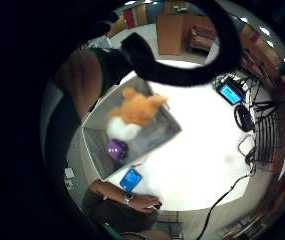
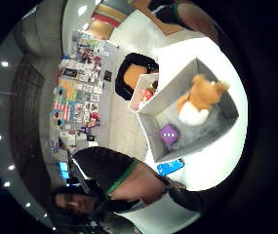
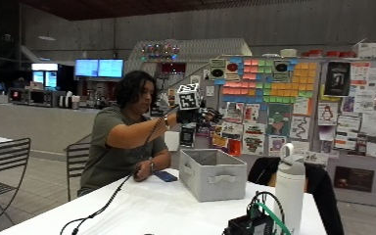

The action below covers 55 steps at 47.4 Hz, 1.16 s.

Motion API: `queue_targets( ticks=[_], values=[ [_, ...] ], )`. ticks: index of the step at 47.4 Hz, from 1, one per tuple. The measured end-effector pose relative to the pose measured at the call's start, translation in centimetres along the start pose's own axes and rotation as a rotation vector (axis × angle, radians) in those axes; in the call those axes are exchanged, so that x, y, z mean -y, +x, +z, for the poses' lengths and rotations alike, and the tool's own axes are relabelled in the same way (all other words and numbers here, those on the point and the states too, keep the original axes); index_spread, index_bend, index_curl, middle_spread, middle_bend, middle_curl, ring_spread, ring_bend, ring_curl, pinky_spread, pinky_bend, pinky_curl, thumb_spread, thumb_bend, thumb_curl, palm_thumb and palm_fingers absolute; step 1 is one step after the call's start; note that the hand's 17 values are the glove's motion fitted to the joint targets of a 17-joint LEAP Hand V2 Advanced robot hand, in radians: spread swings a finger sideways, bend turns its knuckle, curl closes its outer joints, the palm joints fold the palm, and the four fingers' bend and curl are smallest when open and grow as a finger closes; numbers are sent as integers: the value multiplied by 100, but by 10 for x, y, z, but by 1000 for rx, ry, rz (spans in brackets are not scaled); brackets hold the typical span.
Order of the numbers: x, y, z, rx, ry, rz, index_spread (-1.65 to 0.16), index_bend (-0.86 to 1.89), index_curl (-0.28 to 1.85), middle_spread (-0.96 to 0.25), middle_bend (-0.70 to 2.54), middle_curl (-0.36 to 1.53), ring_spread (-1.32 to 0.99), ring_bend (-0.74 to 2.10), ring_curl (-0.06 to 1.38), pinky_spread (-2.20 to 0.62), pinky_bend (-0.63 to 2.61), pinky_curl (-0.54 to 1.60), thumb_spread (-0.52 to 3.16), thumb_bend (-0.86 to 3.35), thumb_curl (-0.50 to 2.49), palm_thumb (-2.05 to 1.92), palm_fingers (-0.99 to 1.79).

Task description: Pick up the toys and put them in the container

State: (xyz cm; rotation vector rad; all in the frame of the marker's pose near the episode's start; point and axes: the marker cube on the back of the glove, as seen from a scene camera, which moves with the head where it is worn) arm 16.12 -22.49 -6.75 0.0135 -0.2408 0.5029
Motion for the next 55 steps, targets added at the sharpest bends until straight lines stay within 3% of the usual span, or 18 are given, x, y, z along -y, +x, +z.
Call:
queue_targets(
  ticks=[6, 11, 21, 25, 30, 36, 55],
  values=[
    [-39, 10, -6, -97, -31, -75, -47, 27, 61, -21, 17, 66, -17, 44, 39, -3, 99, 41, 84, -14, 31, -19, -1],
    [-87, 41, -2, -347, -56, -295, -47, 26, 59, -18, 18, 63, -16, 47, 39, -1, 93, 38, 84, -13, 28, -18, 3],
    [-164, 58, 25, -162, -53, -223, -47, 25, 56, -16, 22, 58, -17, 51, 38, 1, 84, 34, 88, -11, 24, -15, 15],
    [-184, 73, 42, -196, -43, -219, -47, 26, 56, -16, 27, 58, -17, 49, 38, 1, 80, 33, 91, -11, 23, -14, 19],
    [-201, 107, 58, -346, -38, -367, -47, 28, 56, -16, 28, 58, -18, 47, 37, 1, 77, 32, 93, -10, 22, -13, 22],
    [-212, 108, 75, -194, -29, -202, -47, 28, 55, -17, 27, 56, -20, 49, 37, 0, 74, 31, 95, -10, 21, -13, 28],
    [-215, 154, 124, -96, 31, -159, -45, 35, 56, -21, 28, 53, -25, 43, 34, -4, 69, 31, 101, -8, 19, -12, 38]
  ],
)
